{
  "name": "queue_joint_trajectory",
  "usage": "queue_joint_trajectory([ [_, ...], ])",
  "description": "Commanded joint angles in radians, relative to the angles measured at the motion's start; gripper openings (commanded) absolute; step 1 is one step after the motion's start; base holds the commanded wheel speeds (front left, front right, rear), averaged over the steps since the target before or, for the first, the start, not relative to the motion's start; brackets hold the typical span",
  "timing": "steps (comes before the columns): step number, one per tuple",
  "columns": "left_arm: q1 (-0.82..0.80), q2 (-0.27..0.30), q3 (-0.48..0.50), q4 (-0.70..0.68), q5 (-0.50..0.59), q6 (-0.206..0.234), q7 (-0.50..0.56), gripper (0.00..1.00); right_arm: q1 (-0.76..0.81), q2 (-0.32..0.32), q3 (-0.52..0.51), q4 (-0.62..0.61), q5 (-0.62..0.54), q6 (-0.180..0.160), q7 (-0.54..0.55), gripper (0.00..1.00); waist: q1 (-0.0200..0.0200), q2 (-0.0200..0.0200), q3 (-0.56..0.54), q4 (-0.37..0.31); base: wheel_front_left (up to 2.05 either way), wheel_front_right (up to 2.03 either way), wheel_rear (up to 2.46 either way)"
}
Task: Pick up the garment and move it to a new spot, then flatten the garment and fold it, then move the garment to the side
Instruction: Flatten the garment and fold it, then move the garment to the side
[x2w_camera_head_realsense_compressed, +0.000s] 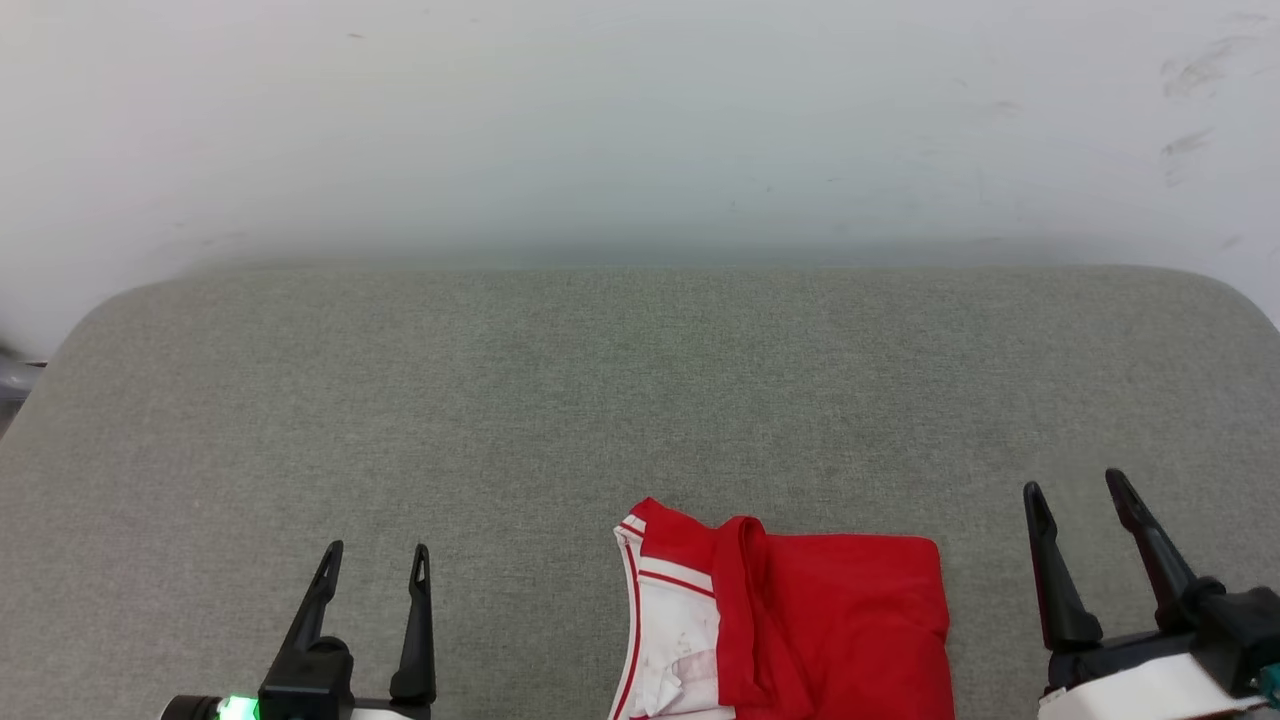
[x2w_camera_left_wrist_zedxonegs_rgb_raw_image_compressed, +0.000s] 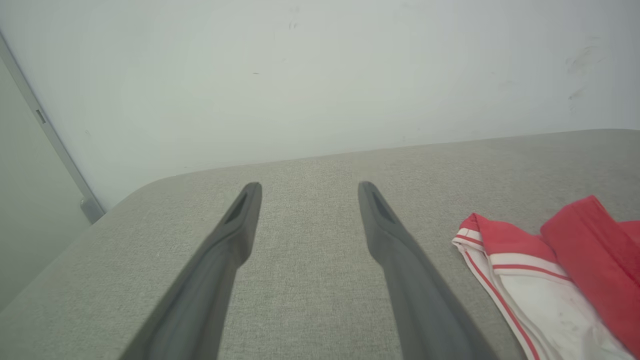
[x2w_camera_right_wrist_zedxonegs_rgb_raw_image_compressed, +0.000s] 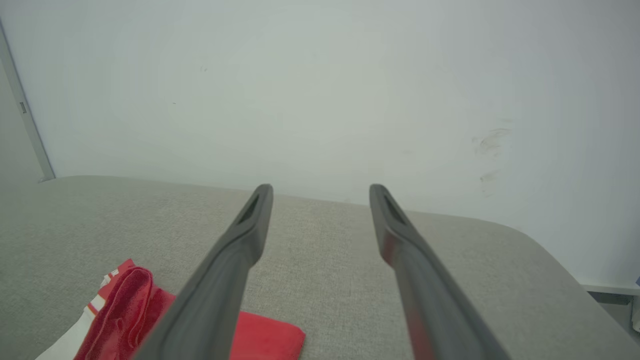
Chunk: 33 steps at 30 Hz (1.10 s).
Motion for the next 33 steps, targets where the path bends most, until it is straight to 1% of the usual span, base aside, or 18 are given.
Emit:
queue_joint_trajectory([
  [1,0.003,0.006,-0.003,-0.008,0.001,0.004,-0.005,1.00,0.036,0.034,-0.020,-0.012,-0.007,-0.001,-0.006,1.00,0.0000,0.0000,-0.003,0.002,0.00,0.00,0.00],
  [6,0.018,0.008,-0.007,-0.016,-0.002,0.007,-0.005,1.00,0.089,0.081,-0.053,-0.030,-0.012,-0.001,-0.007,1.00,0.0000,0.0000,-0.011,0.004,0.00,0.00,0.00],
  [12,0.031,0.011,-0.010,-0.021,-0.005,0.008,-0.005,1.00,0.123,0.104,-0.062,-0.042,-0.023,-0.001,-0.007,1.00,0.0000,0.0000,-0.018,0.009,0.00,0.00,0.00],
  [28,0.041,0.016,-0.014,-0.020,-0.008,0.015,-0.005,1.00,0.141,0.119,-0.062,-0.025,-0.032,-0.001,-0.006,1.00,0.0000,0.0000,-0.025,0.027,0.00,0.00,0.00],
  [33,0.044,0.017,-0.013,-0.021,-0.008,0.019,-0.005,1.00,0.108,0.117,-0.064,-0.027,-0.029,-0.001,-0.006,1.00,0.0000,0.0000,-0.026,0.027,0.00,0.00,0.00],
])
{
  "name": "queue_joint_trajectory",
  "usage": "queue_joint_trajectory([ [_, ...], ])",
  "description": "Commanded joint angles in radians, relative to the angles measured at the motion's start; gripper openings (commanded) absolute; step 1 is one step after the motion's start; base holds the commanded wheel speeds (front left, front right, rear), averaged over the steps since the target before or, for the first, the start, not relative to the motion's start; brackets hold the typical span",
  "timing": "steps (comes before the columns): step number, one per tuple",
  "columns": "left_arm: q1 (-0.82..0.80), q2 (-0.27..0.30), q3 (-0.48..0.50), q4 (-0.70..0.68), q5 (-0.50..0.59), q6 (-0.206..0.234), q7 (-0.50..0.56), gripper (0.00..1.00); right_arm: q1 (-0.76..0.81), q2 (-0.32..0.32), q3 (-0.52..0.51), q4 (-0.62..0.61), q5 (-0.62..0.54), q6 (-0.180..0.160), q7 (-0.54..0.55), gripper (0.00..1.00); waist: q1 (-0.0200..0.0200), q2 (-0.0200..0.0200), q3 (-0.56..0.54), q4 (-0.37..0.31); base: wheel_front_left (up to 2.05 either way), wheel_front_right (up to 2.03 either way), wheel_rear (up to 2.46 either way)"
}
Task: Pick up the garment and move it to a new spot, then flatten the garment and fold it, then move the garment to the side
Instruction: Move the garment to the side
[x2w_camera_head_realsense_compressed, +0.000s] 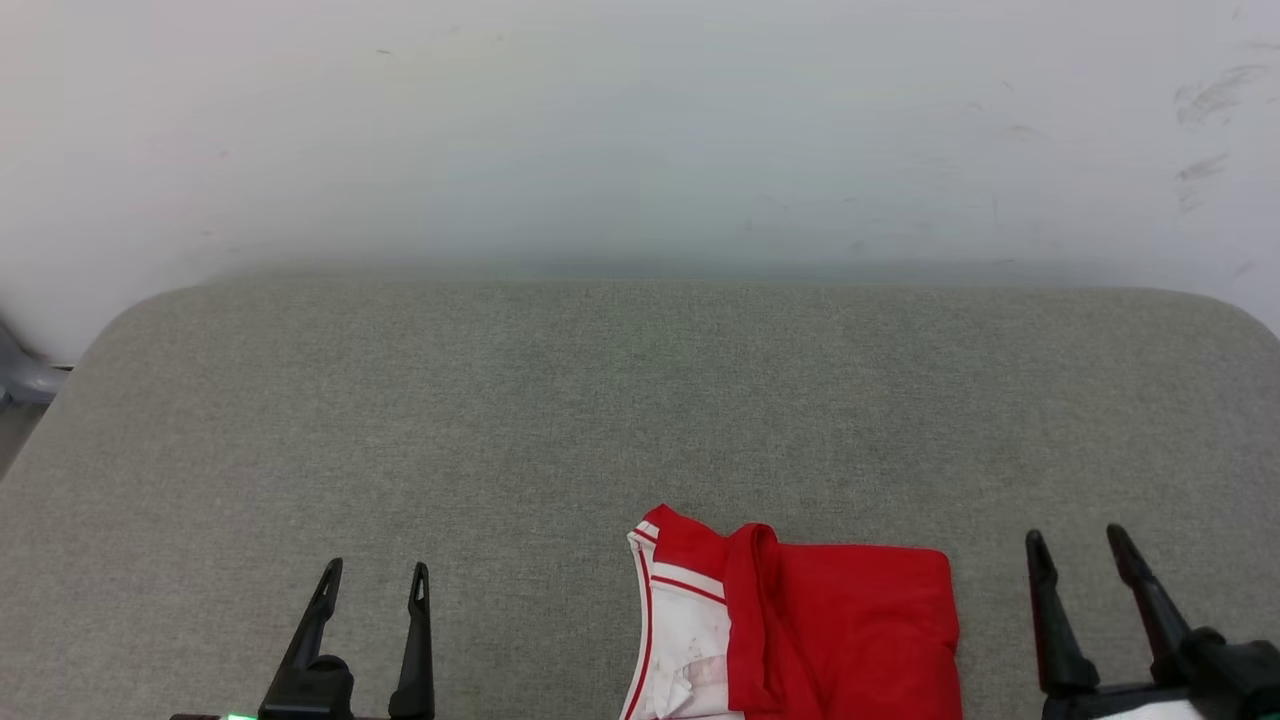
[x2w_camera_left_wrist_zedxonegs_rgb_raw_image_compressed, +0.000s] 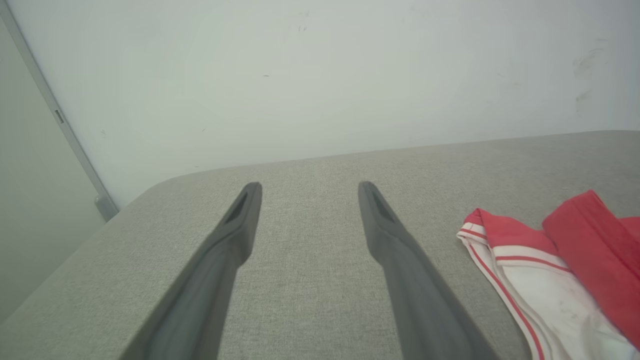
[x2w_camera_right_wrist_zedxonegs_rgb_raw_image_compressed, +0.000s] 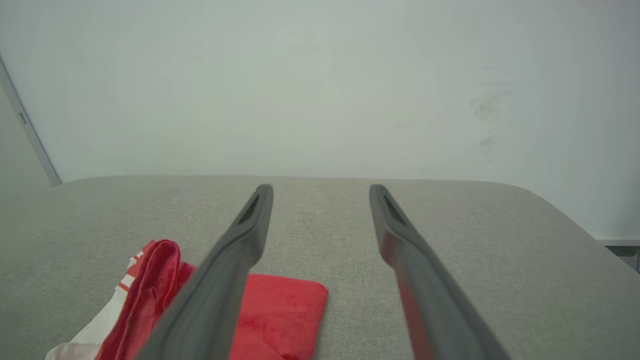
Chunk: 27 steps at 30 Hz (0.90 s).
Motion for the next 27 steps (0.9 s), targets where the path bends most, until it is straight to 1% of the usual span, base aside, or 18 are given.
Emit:
queue_joint_trajectory([
  [1,0.011,0.002,0.001,-0.002,-0.001,0.005,-0.005,1.00,-0.028,-0.003,-0.011,-0.010,0.002,-0.001,-0.003,1.00,0.0000,-0.0001,0.000,0.000,0.00,0.00,0.00],
  [5,0.006,0.003,0.001,-0.003,-0.003,0.005,-0.005,1.00,-0.098,-0.046,-0.037,-0.014,0.023,-0.001,-0.003,1.00,0.0000,-0.0001,0.003,0.001,0.00,0.00,0.00],
  [7,0.000,0.004,-0.001,-0.001,-0.003,0.004,-0.005,1.00,-0.149,-0.078,-0.051,-0.004,0.049,-0.001,0.007,1.00,0.0000,-0.0001,0.005,0.004,0.00,0.00,0.00],
  [10,-0.007,0.004,-0.005,0.000,-0.002,0.001,-0.005,1.00,-0.228,-0.129,-0.050,0.016,0.104,-0.001,0.090,1.00,0.0000,-0.0001,0.010,0.011,0.00,0.00,0.00],
  [13,-0.011,0.003,-0.009,0.001,-0.001,-0.001,-0.005,1.00,-0.307,-0.202,-0.013,0.032,0.172,-0.001,0.225,1.00,0.0000,-0.0001,0.015,0.019,0.00,0.00,0.00],
  [19,-0.016,-0.002,-0.020,0.005,-0.003,0.001,-0.005,1.00,-0.408,-0.326,0.096,0.068,0.372,-0.001,0.538,1.00,0.0000,-0.0001,0.029,0.036,0.00,0.00,0.00],
  [23,-0.024,-0.005,-0.027,0.008,-0.004,-0.002,-0.005,1.00,-0.433,-0.395,0.177,0.089,0.511,-0.001,0.776,1.00,0.0000,-0.0001,0.040,0.049,0.00,0.00,0.00],
  [27,-0.035,-0.006,-0.033,0.009,-0.004,-0.006,-0.005,1.00,-0.412,-0.446,0.237,0.096,0.630,-0.001,0.995,1.00,0.0000,-0.0001,0.060,0.063,0.00,0.00,0.00],
])
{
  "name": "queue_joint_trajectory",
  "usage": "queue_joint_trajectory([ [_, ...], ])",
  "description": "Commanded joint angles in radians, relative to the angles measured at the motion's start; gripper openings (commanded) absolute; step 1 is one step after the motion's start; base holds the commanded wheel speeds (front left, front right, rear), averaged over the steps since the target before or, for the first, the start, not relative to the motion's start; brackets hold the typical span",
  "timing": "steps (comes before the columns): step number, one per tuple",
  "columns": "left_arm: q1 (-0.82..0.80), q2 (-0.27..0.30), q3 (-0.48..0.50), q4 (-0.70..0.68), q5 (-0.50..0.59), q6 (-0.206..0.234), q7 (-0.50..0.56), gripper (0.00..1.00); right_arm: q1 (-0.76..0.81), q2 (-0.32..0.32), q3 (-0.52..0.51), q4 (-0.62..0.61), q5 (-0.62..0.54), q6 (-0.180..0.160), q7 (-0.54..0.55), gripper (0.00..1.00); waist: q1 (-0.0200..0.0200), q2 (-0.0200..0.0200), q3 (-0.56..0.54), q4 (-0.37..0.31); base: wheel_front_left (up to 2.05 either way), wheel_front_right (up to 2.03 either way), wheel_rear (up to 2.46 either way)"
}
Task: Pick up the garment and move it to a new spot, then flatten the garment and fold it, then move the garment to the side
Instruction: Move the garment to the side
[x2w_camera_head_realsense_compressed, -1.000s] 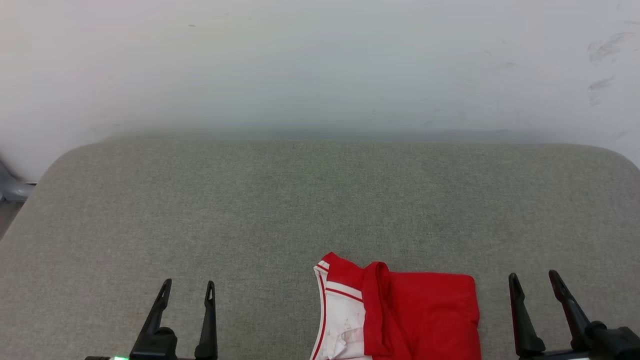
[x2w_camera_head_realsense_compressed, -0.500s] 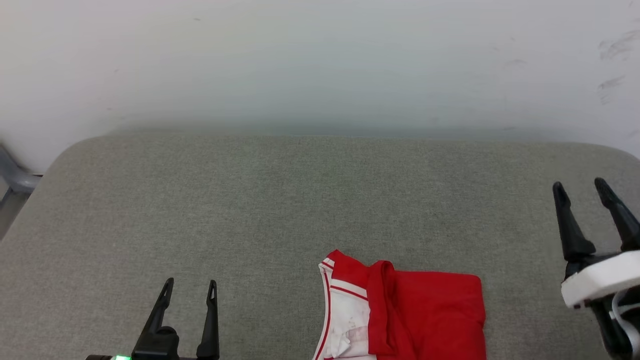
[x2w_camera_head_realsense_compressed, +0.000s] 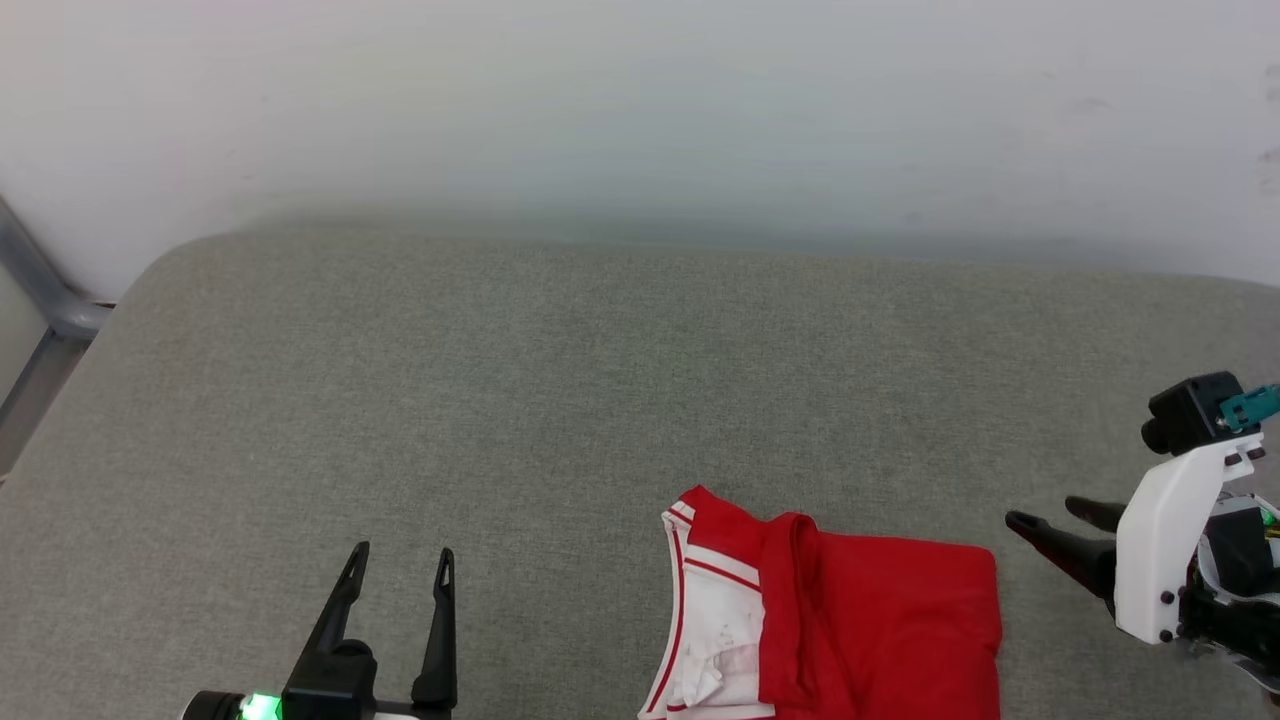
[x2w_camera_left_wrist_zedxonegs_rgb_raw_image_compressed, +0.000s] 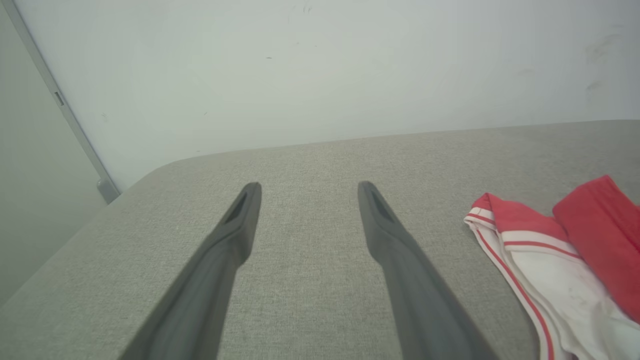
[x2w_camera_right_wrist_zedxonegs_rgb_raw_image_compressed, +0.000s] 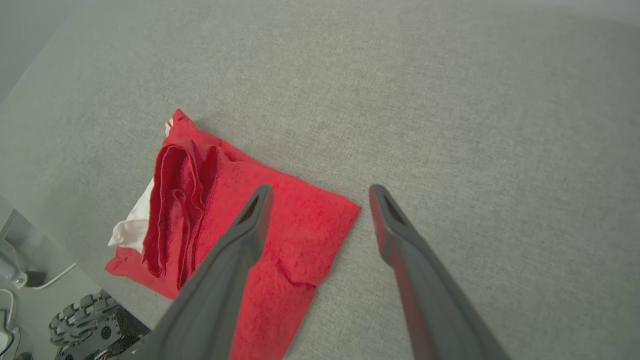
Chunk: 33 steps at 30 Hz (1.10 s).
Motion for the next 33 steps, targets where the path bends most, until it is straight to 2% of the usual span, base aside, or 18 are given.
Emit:
queue_joint_trajectory([
  [1,-0.018,-0.004,-0.003,-0.002,-0.001,-0.003,-0.005,1.00,0.013,-0.025,0.010,0.001,0.025,-0.001,0.055,1.00,-0.0001,-0.0001,0.016,0.011,0.00,0.00,0.00],
  [5,-0.038,-0.006,-0.013,-0.002,0.001,-0.007,-0.005,1.00,0.046,-0.042,0.031,0.014,0.081,-0.001,0.165,1.00,-0.0001,-0.0001,0.045,0.031,0.00,0.00,0.00],
  [9,-0.056,-0.008,-0.020,-0.002,0.002,-0.008,-0.005,1.00,0.076,-0.034,0.043,0.029,0.104,-0.001,0.203,1.00,-0.0001,-0.0001,0.074,0.051,0.00,0.00,0.00],
  [17,-0.091,-0.010,-0.026,0.000,-0.002,-0.014,-0.005,1.00,0.073,0.018,0.082,0.100,0.111,-0.001,0.164,1.00,-0.0001,-0.0001,0.137,0.080,0.00,0.00,0.00],
  [23,-0.116,-0.011,-0.028,0.008,-0.001,-0.014,-0.005,1.00,0.108,0.038,0.190,0.184,0.120,-0.001,0.141,1.00,-0.0001,-0.0001,0.164,0.093,0.00,0.00,0.00],
  [27,-0.120,-0.012,-0.023,0.010,-0.005,-0.007,-0.005,1.00,0.099,0.034,0.234,0.191,0.131,-0.001,0.088,1.00,-0.0001,-0.0001,0.167,0.089,0.00,0.00,0.00],
  [28,-0.119,-0.012,-0.022,0.011,-0.006,-0.005,-0.005,1.00,0.091,0.029,0.239,0.189,0.137,-0.001,0.068,0.56,-0.0001,-0.0001,0.166,0.086,0.00,0.00,0.00],
  [30,-0.116,-0.013,-0.020,0.014,-0.007,-0.004,-0.005,1.00,0.071,0.015,0.245,0.182,0.146,-0.001,0.034,0.00,-0.0001,-0.0001,0.160,0.081,0.00,0.00,0.00],
  [33,-0.110,-0.014,-0.019,0.018,-0.006,-0.003,-0.005,1.00,0.038,-0.014,0.249,0.157,0.156,-0.001,-0.020,0.00,-0.0001,-0.0001,0.147,0.073,0.00,0.00,0.00],
])
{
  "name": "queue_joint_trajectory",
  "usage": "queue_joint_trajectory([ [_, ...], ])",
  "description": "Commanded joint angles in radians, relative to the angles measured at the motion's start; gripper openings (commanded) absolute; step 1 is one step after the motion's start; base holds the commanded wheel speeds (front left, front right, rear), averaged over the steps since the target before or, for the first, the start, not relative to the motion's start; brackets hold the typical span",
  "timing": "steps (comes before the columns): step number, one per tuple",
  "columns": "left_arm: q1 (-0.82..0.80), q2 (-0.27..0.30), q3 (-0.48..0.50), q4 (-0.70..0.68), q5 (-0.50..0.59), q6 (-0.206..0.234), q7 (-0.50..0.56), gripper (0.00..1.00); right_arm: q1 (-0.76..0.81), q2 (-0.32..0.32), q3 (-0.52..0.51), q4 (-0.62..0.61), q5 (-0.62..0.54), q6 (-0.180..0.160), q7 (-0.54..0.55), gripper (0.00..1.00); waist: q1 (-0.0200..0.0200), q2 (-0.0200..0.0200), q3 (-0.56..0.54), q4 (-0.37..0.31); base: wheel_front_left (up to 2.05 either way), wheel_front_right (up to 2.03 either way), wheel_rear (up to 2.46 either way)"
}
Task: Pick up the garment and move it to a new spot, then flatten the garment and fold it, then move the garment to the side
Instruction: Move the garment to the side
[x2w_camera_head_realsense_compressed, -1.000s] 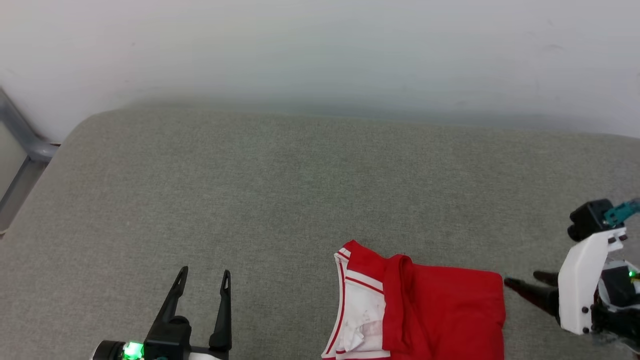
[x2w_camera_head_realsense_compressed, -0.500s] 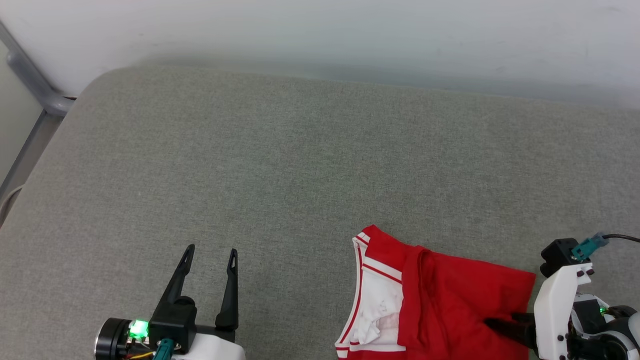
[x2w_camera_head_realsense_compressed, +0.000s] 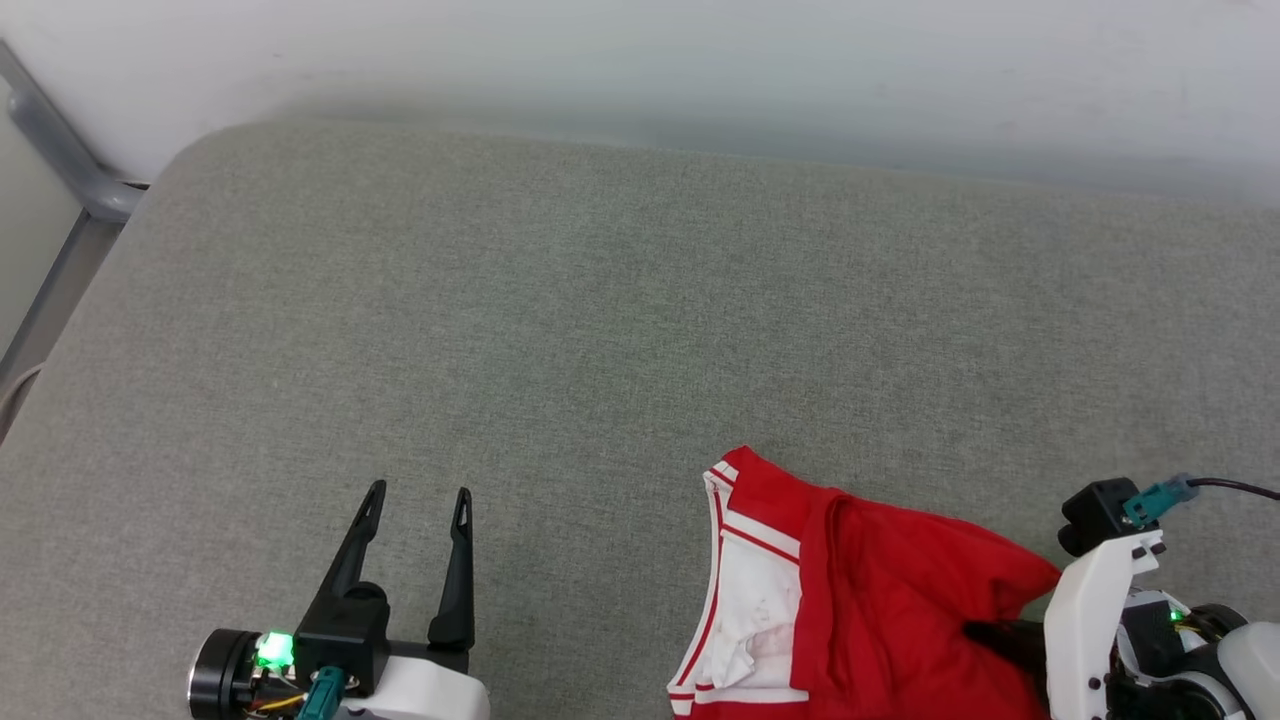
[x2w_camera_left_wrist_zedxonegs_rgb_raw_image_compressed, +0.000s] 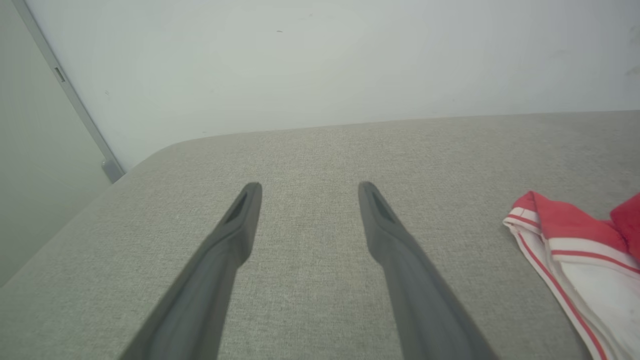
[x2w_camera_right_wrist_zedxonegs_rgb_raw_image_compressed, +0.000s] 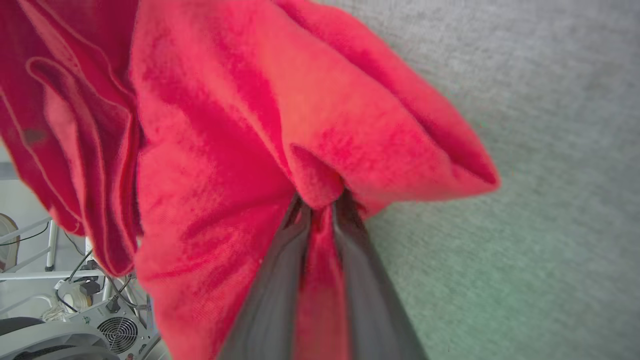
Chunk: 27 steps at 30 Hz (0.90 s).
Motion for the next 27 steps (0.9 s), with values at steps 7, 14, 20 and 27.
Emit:
queue_joint_trajectory([
  [7,0.023,-0.002,0.005,0.006,-0.003,0.007,-0.005,1.00,-0.061,-0.067,0.046,-0.082,0.011,-0.001,-0.094,0.00,0.0000,0.0000,-0.048,-0.039,0.00,0.00,0.00],
  [14,0.043,-0.007,0.012,0.001,-0.011,0.004,-0.005,1.00,-0.109,-0.144,0.072,-0.161,-0.020,-0.001,-0.116,0.00,0.0000,0.0000,-0.068,-0.101,0.00,0.00,0.00],
  [20,0.044,-0.014,0.012,-0.006,-0.005,0.014,-0.005,1.00,-0.162,-0.216,0.086,-0.200,-0.048,-0.001,-0.113,0.00,0.0000,0.0000,-0.066,-0.179,0.00,0.00,0.00],
  [27,0.024,-0.009,0.025,-0.029,0.000,0.016,-0.005,1.00,-0.238,-0.270,0.085,-0.204,-0.080,-0.001,-0.110,0.00,0.0000,0.0000,-0.026,-0.264,0.00,0.00,0.00],
])
